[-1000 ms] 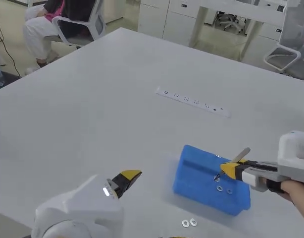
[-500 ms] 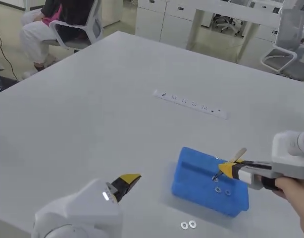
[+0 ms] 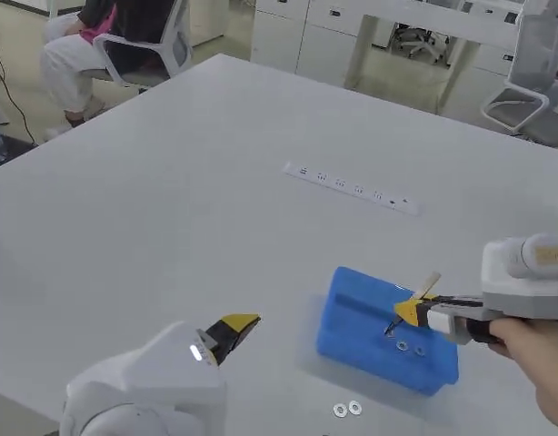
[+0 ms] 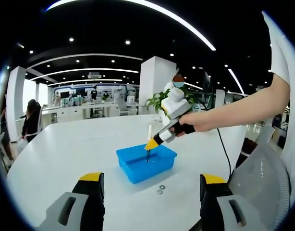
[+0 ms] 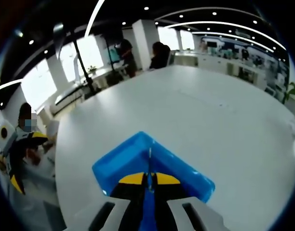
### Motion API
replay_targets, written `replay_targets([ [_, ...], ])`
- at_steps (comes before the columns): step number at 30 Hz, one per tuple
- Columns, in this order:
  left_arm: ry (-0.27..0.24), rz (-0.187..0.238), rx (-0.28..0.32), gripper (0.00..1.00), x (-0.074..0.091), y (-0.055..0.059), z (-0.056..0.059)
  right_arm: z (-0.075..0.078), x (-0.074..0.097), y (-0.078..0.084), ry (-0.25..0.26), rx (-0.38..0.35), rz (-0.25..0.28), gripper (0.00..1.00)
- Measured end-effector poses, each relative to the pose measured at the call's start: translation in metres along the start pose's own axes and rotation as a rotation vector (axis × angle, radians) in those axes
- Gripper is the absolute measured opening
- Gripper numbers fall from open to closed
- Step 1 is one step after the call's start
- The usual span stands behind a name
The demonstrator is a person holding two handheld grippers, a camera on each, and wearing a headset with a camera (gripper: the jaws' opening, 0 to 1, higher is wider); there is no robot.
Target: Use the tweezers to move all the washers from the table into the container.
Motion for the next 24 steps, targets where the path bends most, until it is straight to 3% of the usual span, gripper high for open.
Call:
replay_targets([
  [24,-0.008,0.002,0.008,0.82,0.0010,-0.0005,-0.0011,0.0008,-0.0089,0.0020,-0.010,0.046,-0.063,0.03],
])
Point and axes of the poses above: the centre of the closed fingertips' face, and the gripper's own axes: x roughly backward along the fingers, z roughly to its right, y roughly out of its underside, the point moved 9 cm from there along x, roughly backward along the fingers
